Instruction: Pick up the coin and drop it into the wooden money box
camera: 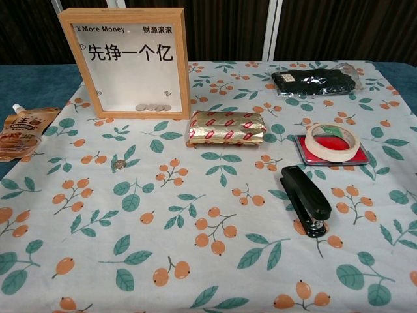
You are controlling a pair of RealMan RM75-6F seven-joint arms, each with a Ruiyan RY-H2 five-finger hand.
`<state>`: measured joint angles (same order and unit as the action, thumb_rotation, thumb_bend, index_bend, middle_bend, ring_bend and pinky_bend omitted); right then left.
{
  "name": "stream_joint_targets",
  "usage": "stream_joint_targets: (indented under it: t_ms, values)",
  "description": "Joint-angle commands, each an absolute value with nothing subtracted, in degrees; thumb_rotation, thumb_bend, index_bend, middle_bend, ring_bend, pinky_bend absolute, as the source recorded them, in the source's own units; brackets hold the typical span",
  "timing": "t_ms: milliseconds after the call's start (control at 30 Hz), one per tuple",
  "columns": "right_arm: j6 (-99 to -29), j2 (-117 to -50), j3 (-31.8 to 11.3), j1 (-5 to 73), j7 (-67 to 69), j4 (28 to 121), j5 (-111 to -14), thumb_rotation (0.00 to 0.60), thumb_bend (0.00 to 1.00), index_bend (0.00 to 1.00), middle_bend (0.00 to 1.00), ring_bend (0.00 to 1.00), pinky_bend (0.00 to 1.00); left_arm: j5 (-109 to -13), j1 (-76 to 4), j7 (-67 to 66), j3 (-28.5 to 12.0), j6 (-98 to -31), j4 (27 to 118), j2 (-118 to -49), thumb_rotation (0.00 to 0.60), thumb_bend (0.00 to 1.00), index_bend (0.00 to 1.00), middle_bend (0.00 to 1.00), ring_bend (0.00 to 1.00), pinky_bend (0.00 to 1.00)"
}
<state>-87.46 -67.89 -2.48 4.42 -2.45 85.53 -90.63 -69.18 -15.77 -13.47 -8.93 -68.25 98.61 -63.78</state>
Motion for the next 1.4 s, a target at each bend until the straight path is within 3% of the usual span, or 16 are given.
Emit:
stream_joint_targets:
  t_ms: [33,333,667,1400]
  values:
    - [-87.27,-67.89,-2.63,4.35,-2.8,85.71,-90.07,0.6,0.3,0.0,0.0,0.0,0.0,-63.43,-24.78,-18.8,-11.83,-57.0,99.16,-63.03,0.6,0.05,0.14,0.0,0.0,0.0]
    - [-86.32,-68.05,-2.55,4.43,-3.62,85.94,-89.23,0.6,0.3,0.0,0.0,0.0,0.0,-55.45,-35.42,-29.46,-12.97,-51.16,93.36,-72.98,0.6,0.05,0.14,0.0,0.0,0.0]
    - [-86.61,-67.81,-3.04,4.34,-3.2,85.98,-88.61,0.6,0.3,0.0,0.0,0.0,0.0,-46.94,-41.42,-33.74,-11.48,-47.86,87.31,-81.38,0.6,0.05,0.18,0.0,0.0,0.0]
    - [-87.22,-67.44,-3.66,4.07,-2.87,86.5,-87.88,0.6,0.3,0.0,0.0,0.0,0.0,-41.94,-47.84,-36.35,-9.98,-49.57,80.09,-90.1,0.6,0.05,0.22,0.0,0.0,0.0]
